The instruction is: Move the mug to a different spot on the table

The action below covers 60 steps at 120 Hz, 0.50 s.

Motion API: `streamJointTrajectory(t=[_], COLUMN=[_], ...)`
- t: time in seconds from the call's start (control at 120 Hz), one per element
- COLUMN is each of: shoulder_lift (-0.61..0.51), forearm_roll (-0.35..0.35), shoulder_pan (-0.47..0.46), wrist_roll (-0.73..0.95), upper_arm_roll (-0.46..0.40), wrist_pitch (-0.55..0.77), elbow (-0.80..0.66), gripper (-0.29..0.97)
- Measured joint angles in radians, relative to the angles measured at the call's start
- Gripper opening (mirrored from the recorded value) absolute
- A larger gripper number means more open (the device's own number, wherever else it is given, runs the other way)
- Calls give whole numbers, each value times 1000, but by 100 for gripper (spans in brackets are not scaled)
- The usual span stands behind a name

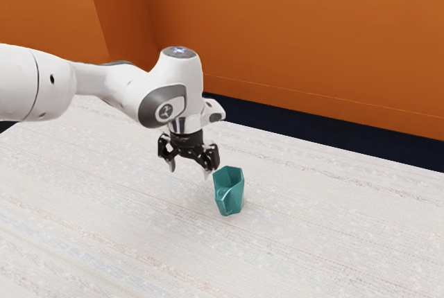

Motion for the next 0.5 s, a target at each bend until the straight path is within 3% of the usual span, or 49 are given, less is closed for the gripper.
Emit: streamJointTrajectory(t=[0.5], shoulder_lift=[67], forearm_roll=[-52], shoulder_pan=[-21], wrist_roll=[21], upper_arm_roll=[-57], wrist_pitch=[114], elbow=[-14], gripper=[68])
